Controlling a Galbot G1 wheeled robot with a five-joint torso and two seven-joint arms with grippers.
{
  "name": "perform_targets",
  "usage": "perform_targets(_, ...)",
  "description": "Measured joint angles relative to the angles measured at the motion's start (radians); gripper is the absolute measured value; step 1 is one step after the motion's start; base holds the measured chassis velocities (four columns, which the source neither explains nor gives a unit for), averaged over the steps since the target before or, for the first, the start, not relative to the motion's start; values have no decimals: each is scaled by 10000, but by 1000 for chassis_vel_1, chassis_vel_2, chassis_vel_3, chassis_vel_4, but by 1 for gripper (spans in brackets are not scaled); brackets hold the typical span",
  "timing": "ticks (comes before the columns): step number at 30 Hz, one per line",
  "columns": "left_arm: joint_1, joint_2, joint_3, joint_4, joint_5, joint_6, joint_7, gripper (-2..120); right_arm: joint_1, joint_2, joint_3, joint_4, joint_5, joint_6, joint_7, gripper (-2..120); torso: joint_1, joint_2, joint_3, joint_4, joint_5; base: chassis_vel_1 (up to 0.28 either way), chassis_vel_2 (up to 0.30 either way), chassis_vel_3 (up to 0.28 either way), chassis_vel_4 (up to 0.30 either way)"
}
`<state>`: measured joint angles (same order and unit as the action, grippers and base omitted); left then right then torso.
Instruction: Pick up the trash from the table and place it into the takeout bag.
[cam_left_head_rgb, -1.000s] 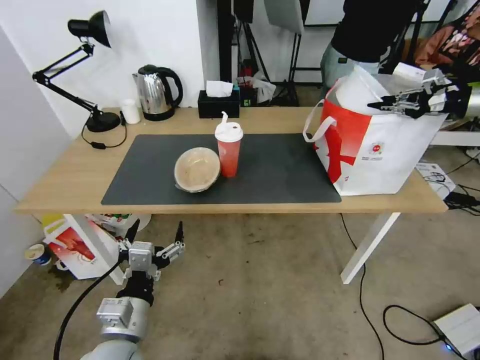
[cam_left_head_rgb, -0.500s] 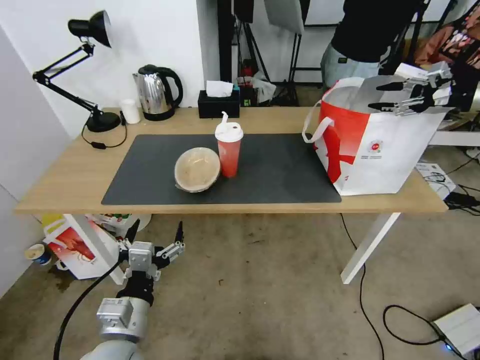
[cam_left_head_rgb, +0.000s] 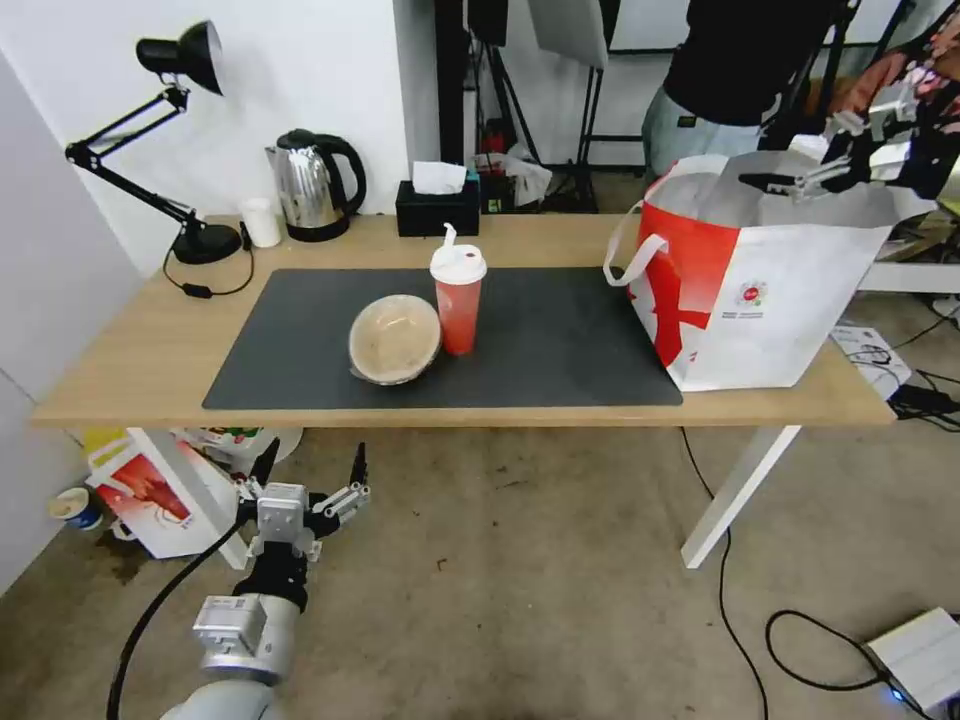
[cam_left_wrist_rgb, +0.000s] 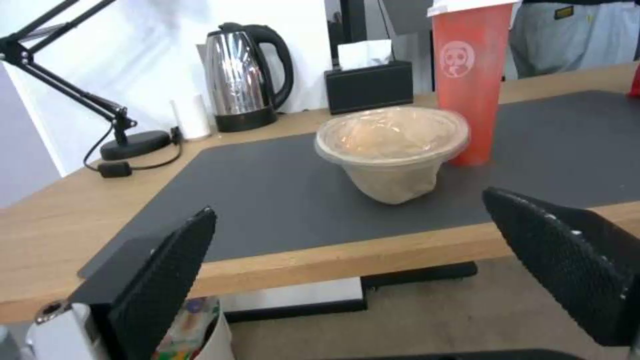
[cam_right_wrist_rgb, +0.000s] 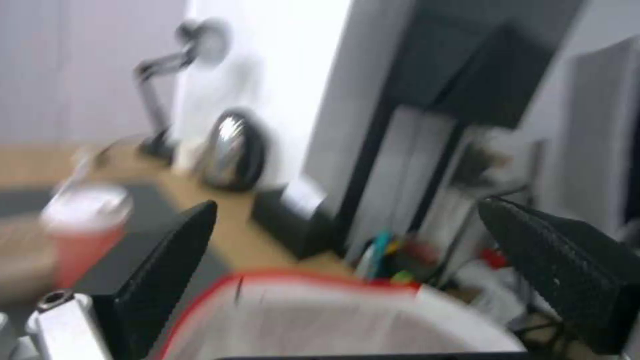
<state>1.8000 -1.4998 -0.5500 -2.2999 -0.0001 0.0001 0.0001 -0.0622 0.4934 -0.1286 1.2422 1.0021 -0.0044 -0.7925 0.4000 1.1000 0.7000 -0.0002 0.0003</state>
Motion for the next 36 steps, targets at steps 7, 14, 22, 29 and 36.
perform_targets(7, 1, -1, 0, 0, 0, 0, 0, 100, -1122, -64, 942, 2216, 1178, 1082, 3341, 100, -2, 0, 0, 6, -5, 0, 0, 0, 0)
perform_targets(14, 0, 0, 0, 0, 0, 0, 0, 100, -2568, -350, 1501, 4684, 1676, 1597, 6342, 100, -2, 0, 0, 1, -6, 0, 0, 0, 0)
perform_targets(22, 0, -1, 0, 0, 0, 0, 0, 100, -4843, 600, 2555, 7765, 513, 1825, 10189, 100, -3, 1, 0, 3, -4, 0, 0, 0, 0)
perform_targets(29, 0, -1, 0, 0, 0, 0, -1, 100, -6963, 1379, 2939, 9540, -1030, 1891, 11279, 100, -2, 1, -1, 1, -4, 0, 0, 0, 0)
perform_targets(36, 0, -1, 0, -1, 0, 0, 0, 100, -8702, 2079, 3141, 10308, -2879, 2164, 11458, 100, -1, 0, 0, 3, -4, 0, 0, 0, 0)
